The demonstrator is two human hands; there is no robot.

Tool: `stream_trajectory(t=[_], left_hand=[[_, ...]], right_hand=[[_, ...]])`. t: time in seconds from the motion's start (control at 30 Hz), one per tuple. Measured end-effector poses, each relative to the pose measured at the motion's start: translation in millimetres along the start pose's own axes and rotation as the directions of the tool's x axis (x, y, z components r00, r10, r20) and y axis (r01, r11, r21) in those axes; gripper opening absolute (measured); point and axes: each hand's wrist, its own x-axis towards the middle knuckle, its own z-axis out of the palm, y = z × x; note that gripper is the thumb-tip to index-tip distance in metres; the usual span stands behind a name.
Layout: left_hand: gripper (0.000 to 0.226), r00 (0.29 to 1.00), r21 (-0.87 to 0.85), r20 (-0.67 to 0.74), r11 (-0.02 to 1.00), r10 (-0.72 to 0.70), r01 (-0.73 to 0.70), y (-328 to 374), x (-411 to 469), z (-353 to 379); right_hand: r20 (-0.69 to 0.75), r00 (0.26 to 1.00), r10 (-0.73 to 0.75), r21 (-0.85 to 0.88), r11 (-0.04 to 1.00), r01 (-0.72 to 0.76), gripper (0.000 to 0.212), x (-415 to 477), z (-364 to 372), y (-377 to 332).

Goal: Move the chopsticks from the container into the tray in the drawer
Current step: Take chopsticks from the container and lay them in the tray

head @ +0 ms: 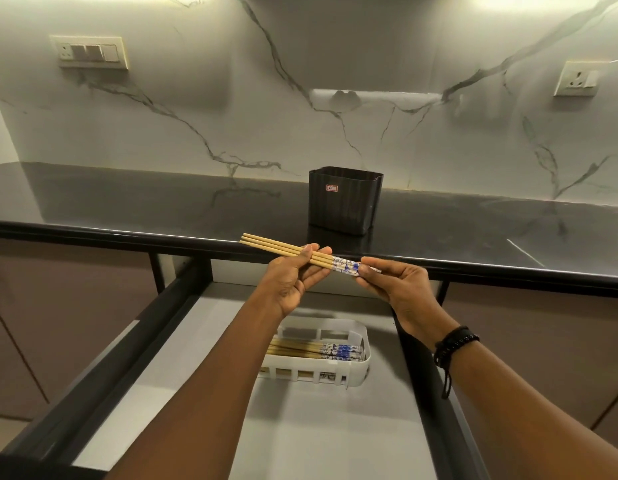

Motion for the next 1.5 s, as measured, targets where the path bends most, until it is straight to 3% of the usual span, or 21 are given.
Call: stream_trajectory(t=[0.1,0.23,0.33,0.43,0.5,0.57,0.7,0.83,1.0,1.1,1.27,1.4,1.5], left_hand=[[0.023,0.996,0.005,-0.072,0.999,0.050,-0.050,-2.3,2.8,1.0],[0.024,0.953,-0.064,-0.272,0.985,0.136,-0.159,5.6,5.3,-9.8],[0.015,0.841,0.001,-0.510,0.978,0.179,-0.207,12.9,8.9,-26.2],[0.018,0.676,0.235,-0.686,0.962,0.268,-0.142,19.8,9.2,-39.7],[0.004,0.655,0.246,-0.707,0.961,0.267,-0.127,22.7,5.8,-42.5],[0.020,0.651,0.230,-0.716,0.966,0.252,-0.120,22.2,7.5,-42.5],[0.028,0.704,0.248,-0.680,0.968,0.204,-0.041,17.7,7.7,-36.8],[0.008,0.758,0.340,-0.631,0.937,0.165,0.079,14.7,13.0,-39.5],[0.018,0.810,0.399,-0.565,0.911,0.156,0.103,10.8,19.1,-41.5],[0.007,0.822,0.407,-0.552,0.905,0.141,0.119,7.0,21.0,-43.8],[0.007,0.862,0.505,-0.491,0.848,0.128,0.162,1.9,20.1,-41.9],[0.013,0.926,0.739,-0.329,0.661,0.184,0.131,-4.3,21.4,-38.2],[0.014,0.964,0.924,-0.105,0.383,0.243,0.004,-4.1,14.0,-30.5]], right_hand=[[-0.029,0.998,0.052,0.024,0.998,-0.051,0.017,2.8,-3.3,3.0],[-0.053,0.993,0.103,0.044,0.994,-0.101,0.018,6.3,-14.0,4.9],[-0.046,0.990,0.136,-0.007,0.991,-0.137,0.018,7.1,-23.8,7.7],[-0.035,0.984,0.173,-0.074,0.982,-0.176,0.017,7.1,-32.3,11.4],[-0.008,0.978,0.209,-0.180,0.962,-0.207,0.016,6.8,-36.1,14.6],[0.027,0.969,0.247,-0.305,0.925,-0.228,0.014,6.4,-36.4,20.1],[0.035,0.955,0.294,-0.398,0.881,-0.257,0.014,8.2,-28.3,36.6],[0.014,0.937,0.350,-0.349,0.880,-0.323,0.009,6.1,-19.1,54.2],[-0.014,0.925,0.379,-0.384,0.852,-0.354,0.009,7.0,-10.9,75.7],[0.021,0.944,0.330,-0.541,0.797,-0.267,0.008,7.3,-8.0,82.8],[0.087,0.973,0.216,-0.750,0.657,-0.079,0.021,7.2,-5.3,77.1],[0.154,0.973,0.174,-0.833,0.553,0.033,0.022,4.3,-5.4,65.0],[0.244,0.953,0.180,-0.862,0.491,0.128,0.022,-1.3,1.8,44.2]])
